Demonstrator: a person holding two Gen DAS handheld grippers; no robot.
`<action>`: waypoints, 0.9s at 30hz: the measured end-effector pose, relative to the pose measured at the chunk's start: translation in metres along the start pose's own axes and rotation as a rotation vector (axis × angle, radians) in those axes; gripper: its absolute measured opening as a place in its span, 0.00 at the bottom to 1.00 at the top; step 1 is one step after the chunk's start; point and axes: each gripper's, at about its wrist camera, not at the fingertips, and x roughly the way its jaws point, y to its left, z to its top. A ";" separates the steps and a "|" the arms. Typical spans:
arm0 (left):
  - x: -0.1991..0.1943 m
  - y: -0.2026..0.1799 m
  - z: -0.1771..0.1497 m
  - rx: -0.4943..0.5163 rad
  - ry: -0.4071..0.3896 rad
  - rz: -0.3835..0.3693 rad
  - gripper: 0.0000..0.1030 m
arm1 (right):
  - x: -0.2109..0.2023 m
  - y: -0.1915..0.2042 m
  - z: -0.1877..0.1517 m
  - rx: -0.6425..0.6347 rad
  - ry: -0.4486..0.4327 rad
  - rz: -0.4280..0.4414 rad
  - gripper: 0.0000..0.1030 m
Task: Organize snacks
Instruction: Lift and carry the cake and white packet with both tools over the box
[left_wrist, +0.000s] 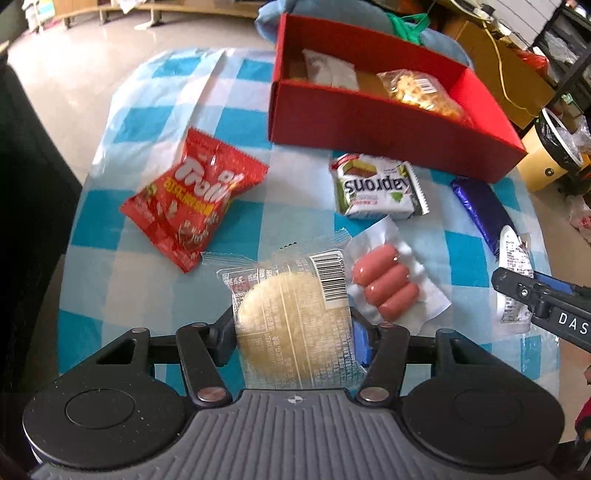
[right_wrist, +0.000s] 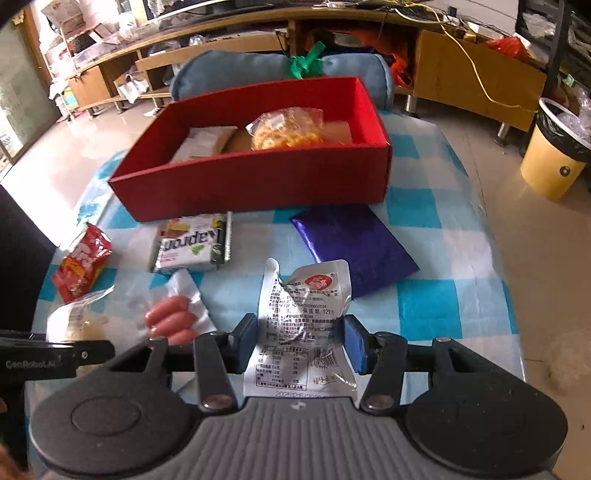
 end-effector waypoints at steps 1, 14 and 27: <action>-0.001 -0.002 0.001 0.008 -0.006 0.001 0.64 | -0.002 0.001 0.001 -0.002 -0.005 0.003 0.48; -0.018 -0.022 0.036 0.087 -0.112 0.030 0.64 | -0.008 0.009 0.030 -0.025 -0.070 0.036 0.48; -0.018 -0.038 0.077 0.163 -0.195 0.074 0.64 | -0.004 0.005 0.066 -0.033 -0.120 0.032 0.48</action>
